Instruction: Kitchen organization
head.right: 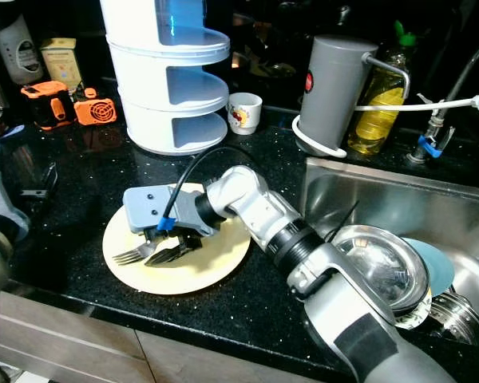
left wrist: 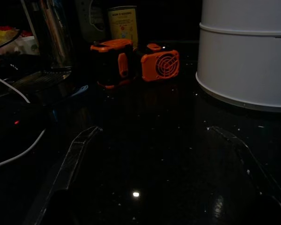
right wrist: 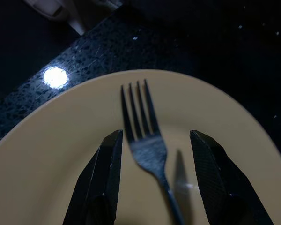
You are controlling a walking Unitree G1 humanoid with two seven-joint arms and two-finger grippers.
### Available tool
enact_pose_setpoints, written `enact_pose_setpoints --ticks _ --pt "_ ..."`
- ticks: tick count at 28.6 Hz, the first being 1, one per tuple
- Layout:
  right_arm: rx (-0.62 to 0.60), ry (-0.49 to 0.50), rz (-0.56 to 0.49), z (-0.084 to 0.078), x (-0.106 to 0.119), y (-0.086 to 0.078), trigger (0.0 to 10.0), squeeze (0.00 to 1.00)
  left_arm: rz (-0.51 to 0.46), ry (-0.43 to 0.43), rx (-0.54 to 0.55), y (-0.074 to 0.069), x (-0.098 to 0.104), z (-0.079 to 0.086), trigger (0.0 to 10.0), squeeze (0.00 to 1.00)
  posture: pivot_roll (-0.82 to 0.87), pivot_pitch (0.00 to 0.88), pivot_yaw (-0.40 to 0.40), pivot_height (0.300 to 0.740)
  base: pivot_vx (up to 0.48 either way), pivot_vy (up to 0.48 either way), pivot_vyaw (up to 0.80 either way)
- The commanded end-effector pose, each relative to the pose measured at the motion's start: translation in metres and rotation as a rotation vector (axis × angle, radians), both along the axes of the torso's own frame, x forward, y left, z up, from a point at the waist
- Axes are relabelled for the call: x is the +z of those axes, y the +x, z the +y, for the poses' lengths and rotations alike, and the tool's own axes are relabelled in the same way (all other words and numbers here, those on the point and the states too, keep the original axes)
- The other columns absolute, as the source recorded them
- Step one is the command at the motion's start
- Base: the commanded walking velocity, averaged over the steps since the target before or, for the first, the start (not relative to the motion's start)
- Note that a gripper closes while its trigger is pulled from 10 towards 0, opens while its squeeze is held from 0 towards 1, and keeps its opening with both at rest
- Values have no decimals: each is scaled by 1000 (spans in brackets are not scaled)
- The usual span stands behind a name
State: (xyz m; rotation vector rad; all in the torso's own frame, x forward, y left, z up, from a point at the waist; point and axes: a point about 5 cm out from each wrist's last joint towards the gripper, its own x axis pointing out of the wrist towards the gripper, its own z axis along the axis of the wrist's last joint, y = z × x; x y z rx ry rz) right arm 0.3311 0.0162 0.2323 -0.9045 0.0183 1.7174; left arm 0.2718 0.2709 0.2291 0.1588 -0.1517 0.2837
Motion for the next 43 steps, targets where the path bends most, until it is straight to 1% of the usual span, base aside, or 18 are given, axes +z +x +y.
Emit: enact_pose_setpoints --ticks 1,5,7,8,9,10,12,14,18,20,21,24,25,27,30,38,42,43 --pt "-2 -1 4 -3 1 3 10000 0 -1 -8 -7 -1 1 -3 10000 0 123 0 -111 740 0 0 0" --pt "-10 -110 -3 0 -3 8 10000 0 -2 -11 -11 0 1 -5 10000 0 122 0 -117 740 0 0 0" --pt "-14 -121 -3 0 -4 9 10000 0 -2 -12 -11 0 1 -5 10000 0 122 0 -117 740 0 0 0" --pt "-39 -165 -8 1 -6 12 10000 0 -2 -13 -13 0 0 -6 10000 0 125 0 -122 740 0 0 0" --pt "-46 -177 -9 1 -6 13 10000 0 -2 -13 -14 0 0 -7 10000 0 125 0 -122 740 0 0 0" --pt "-82 -207 -3 2 -8 15 10000 0 -2 -15 -15 0 0 -8 10000 0 128 0 -128 740 0 0 0" --pt "-94 -216 -1 3 -9 16 10000 0 -2 -16 -15 -1 0 -8 10000 0 128 0 -128 740 0 0 0" --pt "-146 -248 -11 6 -12 19 10000 0 -3 -18 -14 -2 0 -9 10000 0 134 0 -134 740 0 0 0" --pt "-151 -324 -7 3 -16 21 10000 0 -4 -19 -10 -3 0 -8 10000 0 135 0 -136 740 0 0 0" --pt "-146 -387 -29 -3 -20 23 10000 0 -4 -19 -6 -4 0 -8 10000 0 134 0 -138 740 0 0 0" --pt "-130 -435 -31 -8 -22 23 0 0 -4 -19 -4 -4 0 -7 10000 0 133 0 -140 740 0 0 0" --pt "-121 -447 -25 -9 -23 23 0 0 -4 -20 -3 -4 0 -7 10000 0 133 0 -140 740 0 0 0" --pt "-84 -488 1 -12 -27 20 0 0 -5 -23 -2 -5 0 -8 10000 0 132 0 -142 740 0 0 0" --pt "-62 -528 12 -15 -32 19 0 0 -6 -26 -3 -5 0 -8 10000 0 130 0 -142 740 0 0 0" --pt "-59 -543 18 -17 -34 19 0 0 -6 -28 -3 -4 -1 -8 10000 0 131 0 -143 740 0 0 0" --pt "-47 -563 38 -19 -39 17 0 0 -6 -31 0 -4 -1 -8 10000 0 130 0 -141 740 0 0 0" --pt "-25 -513 99 -18 -38 15 0 0 -7 -31 2 -4 0 -7 10000 0 132 0 -138 740 0 0 0" --pt "-25 -513 99 -18 -38 15 0 0 -7 -31 2 -4 0 -7 10000 0 132 0 -138 740 0 0 0"
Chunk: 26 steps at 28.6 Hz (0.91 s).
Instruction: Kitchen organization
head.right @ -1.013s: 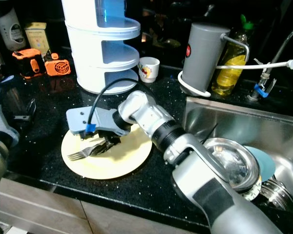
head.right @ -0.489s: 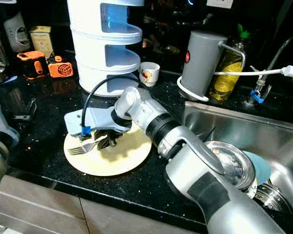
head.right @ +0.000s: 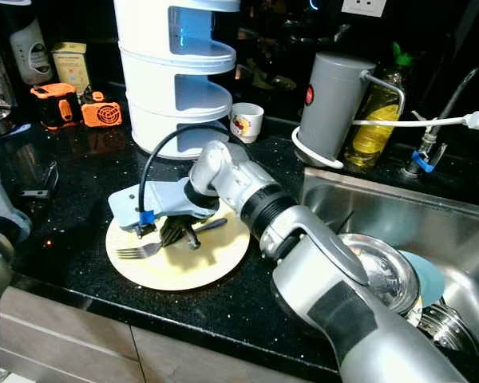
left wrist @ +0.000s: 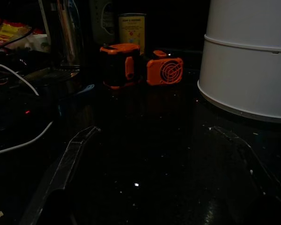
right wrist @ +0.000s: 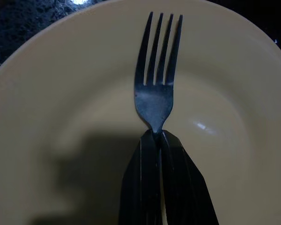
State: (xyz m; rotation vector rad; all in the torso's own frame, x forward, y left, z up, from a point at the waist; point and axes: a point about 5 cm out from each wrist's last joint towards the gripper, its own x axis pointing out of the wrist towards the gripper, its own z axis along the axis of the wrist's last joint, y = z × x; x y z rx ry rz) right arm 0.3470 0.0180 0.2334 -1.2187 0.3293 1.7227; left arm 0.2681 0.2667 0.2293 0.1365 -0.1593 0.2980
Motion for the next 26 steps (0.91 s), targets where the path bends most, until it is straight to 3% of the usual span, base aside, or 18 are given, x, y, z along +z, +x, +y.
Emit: enact_pose_setpoints --ticks 1,4,6,7,11,15,20,21,25,26 --pt "-43 -76 174 -17 -35 -3 0 0 4 -9 -10 0 0 -3 10000 0 132 0 -137 740 0 0 0" --pt "-13 134 300 -6 -18 -8 0 0 3 -9 -11 1 1 -3 10000 0 131 0 -133 740 0 0 0" --pt "-30 389 402 3 5 -8 0 0 3 -11 -16 2 1 -4 10000 0 126 0 -127 740 0 0 0" --pt "-47 439 413 3 9 -6 0 0 4 -12 -18 2 0 -5 10000 0 126 0 -127 740 0 0 0" --pt "-98 541 430 2 17 -2 0 0 3 -13 -23 3 1 -6 10000 0 124 0 -124 740 0 0 0" --pt "-243 719 395 -3 27 10 0 0 6 -24 -50 6 0 -10 10000 0 120 0 -117 740 0 0 0" --pt "-383 821 332 -10 31 20 0 0 6 -34 -114 8 0 -17 10000 0 117 0 -114 740 0 0 0" --pt "-509 911 305 -18 37 30 0 0 -3 -48 -155 8 1 -23 10000 0 119 0 -114 740 0 0 0" --pt "-695 1083 269 -40 51 44 0 0 -17 -72 -224 8 3 -30 10000 0 120 0 -113 740 0 0 0" --pt "-695 1083 269 -40 51 44 0 0 -17 -72 -224 8 3 -30 10000 0 120 0 -113 740 0 0 0"
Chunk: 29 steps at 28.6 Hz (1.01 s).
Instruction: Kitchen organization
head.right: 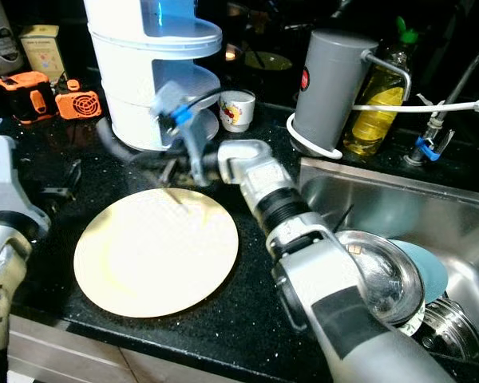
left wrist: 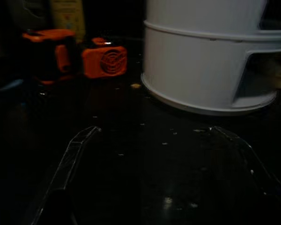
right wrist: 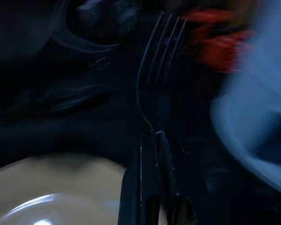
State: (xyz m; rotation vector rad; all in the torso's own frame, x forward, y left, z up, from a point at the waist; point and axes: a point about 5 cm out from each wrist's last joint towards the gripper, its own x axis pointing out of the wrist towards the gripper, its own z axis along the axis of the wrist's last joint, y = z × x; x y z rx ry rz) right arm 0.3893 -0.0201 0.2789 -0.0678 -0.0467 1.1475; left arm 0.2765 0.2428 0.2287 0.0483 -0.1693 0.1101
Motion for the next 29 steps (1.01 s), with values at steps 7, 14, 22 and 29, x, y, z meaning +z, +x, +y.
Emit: enact_pose_setpoints --ticks 7,14,22,29 --pt "-334 266 22 -63 28 18 0 0 -38 -70 -227 -1 9 -27 10000 0 107 0 -104 740 0 0 -157" --pt "-529 222 37 -113 10 17 0 0 -4 -123 -401 0 8 -45 10000 0 91 0 -89 740 0 0 -781" --pt "-669 90 8 -130 -3 13 0 0 52 -117 -516 -2 2 -57 10000 0 88 0 -79 740 0 0 -781" --pt "-732 -42 -53 -129 -13 11 0 0 75 -106 -552 -4 1 -59 10000 0 92 0 -76 740 0 0 -782"
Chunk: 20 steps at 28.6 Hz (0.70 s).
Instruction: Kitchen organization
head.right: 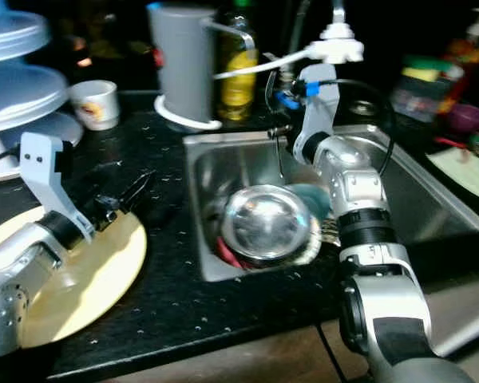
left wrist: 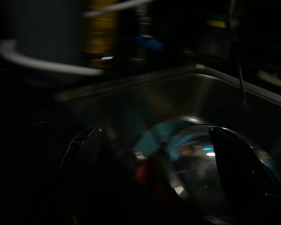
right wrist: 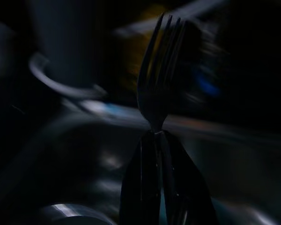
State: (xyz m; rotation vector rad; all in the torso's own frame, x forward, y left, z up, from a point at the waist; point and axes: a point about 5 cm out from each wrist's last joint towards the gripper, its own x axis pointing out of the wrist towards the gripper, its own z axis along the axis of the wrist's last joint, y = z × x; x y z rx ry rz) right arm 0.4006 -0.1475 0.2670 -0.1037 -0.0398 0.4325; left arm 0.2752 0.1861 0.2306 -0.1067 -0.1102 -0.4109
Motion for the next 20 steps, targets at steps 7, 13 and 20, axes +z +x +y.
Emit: enact_pose_setpoints --ticks 7,13,20 --pt "-77 -177 6 1 -15 -1 7569 0 15 16 -34 -3 0 -3 10000 0 98 0 -78 740 0 0 -225" --pt "-191 -334 88 -5 -34 3 10000 0 21 23 -42 -3 -1 -5 10000 0 100 0 -77 740 0 0 0" --pt "-299 -491 201 -9 -60 1 10000 0 19 28 -53 -4 2 -6 10000 0 101 0 -74 740 0 0 0"
